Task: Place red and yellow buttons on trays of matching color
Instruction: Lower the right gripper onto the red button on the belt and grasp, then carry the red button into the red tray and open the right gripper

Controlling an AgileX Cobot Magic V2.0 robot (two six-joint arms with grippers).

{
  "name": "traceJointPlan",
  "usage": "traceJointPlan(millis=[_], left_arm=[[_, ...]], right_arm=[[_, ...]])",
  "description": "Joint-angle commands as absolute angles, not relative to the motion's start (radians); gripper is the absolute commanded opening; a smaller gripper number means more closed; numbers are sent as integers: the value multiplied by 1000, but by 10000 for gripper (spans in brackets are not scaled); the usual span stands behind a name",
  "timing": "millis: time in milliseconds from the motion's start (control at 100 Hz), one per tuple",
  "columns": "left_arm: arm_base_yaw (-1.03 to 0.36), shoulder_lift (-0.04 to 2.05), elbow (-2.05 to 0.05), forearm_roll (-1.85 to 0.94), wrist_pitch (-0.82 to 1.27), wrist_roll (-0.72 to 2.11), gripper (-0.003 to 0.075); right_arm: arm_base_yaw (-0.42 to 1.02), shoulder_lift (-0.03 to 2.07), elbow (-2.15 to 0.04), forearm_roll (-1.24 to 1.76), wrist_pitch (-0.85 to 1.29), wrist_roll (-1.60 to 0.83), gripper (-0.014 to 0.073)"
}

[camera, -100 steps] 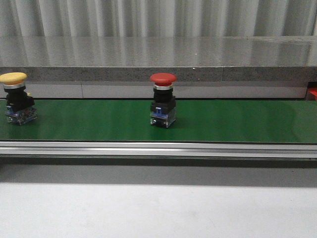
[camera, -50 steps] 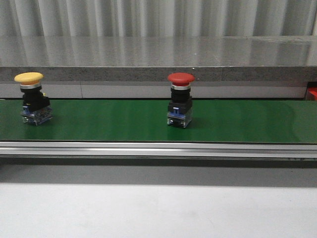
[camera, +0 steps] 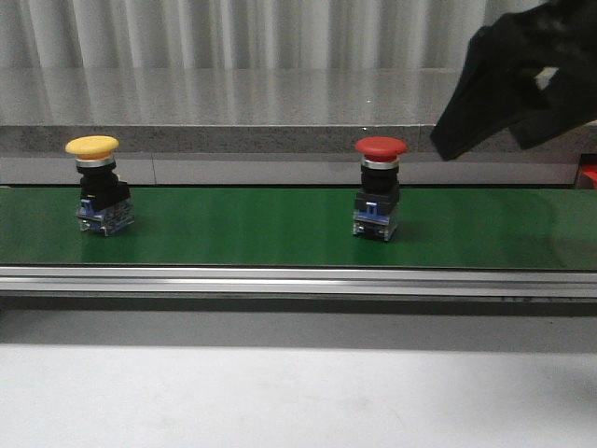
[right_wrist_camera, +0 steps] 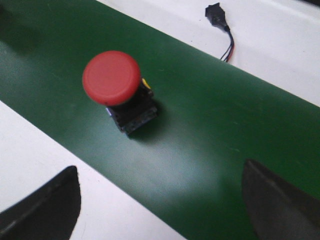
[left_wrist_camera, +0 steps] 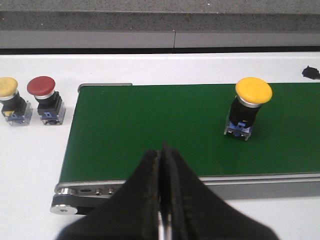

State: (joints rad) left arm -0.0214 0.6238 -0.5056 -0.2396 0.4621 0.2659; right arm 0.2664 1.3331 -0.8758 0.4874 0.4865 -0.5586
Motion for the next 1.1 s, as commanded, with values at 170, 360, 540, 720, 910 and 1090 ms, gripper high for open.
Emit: traceJointPlan(millis=[170, 360, 540, 720, 910, 1090], left_arm=[[-27, 627, -531, -259, 392, 255, -20], [-27, 627, -531, -259, 392, 255, -20], [-27, 627, -531, -259, 392, 255, -20], [-27, 627, -531, -259, 392, 255, -20], [-27, 627, -531, -259, 392, 255, -20], [-27, 627, -531, -259, 392, 255, -20]], right_arm=[[305, 1487, -1014, 512, 386, -577, 643], [310, 1574, -1078, 512, 390, -578, 556], [305, 1584, -1105, 512, 456, -577, 178], [220, 1559, -1241, 512, 622, -574, 144], [-8, 1557, -1409, 512, 683, -547, 144], [-274, 1604, -1510, 512, 661, -492, 144]])
